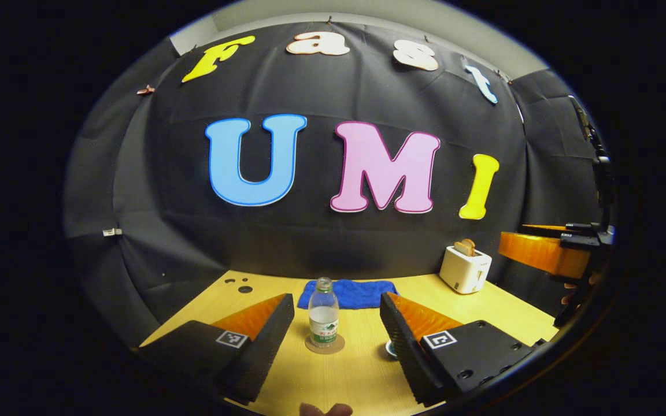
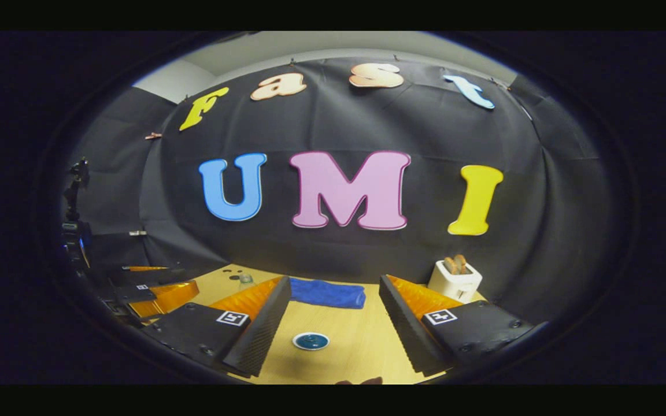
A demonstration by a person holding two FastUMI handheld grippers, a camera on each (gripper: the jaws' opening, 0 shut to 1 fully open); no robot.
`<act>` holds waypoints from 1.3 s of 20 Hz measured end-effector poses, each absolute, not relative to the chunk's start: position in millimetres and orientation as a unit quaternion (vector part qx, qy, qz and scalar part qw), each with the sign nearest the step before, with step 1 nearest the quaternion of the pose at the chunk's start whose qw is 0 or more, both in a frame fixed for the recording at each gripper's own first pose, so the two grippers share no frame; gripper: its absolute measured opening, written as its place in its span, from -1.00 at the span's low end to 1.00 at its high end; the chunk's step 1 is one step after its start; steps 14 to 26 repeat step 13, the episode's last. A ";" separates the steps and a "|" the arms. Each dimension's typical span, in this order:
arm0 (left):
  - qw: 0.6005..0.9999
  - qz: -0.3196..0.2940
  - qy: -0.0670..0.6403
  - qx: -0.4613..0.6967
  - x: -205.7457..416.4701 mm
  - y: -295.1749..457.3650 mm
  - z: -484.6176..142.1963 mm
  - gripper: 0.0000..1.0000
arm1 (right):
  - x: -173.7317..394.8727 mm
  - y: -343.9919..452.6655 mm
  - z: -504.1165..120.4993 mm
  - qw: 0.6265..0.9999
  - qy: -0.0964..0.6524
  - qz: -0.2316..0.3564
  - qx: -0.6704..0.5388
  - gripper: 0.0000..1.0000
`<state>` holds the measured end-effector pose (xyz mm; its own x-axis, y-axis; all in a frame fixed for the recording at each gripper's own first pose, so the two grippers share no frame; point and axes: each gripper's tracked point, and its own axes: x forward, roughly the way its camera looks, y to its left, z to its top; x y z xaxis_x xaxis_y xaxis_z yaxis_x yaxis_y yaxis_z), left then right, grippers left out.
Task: Open the teacup lid with one hand, grasp the water bottle and pour water into the teacup with the other hand; after pouring, place the water bottle on the coaster and then close the teacup lid.
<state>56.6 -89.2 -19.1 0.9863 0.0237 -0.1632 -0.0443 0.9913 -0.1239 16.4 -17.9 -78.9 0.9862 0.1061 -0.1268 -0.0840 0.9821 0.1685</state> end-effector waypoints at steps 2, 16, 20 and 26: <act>0.995 0.019 0.074 -0.067 50.9 -87.8 -4.8 0.89 | 5.0 -27.3 -70.9 0.994 0.068 0.041 0.075 0.88; 0.994 0.036 0.069 -0.072 23.2 -89.7 24.7 0.87 | -20.2 -49.2 -43.8 0.996 0.046 0.040 0.071 0.88; 0.994 0.036 0.069 -0.072 23.2 -89.7 24.7 0.87 | -20.2 -49.2 -43.8 0.996 0.046 0.040 0.071 0.88; 0.994 0.036 0.069 -0.072 23.2 -89.7 24.7 0.87 | -20.2 -49.2 -43.8 0.996 0.046 0.040 0.071 0.88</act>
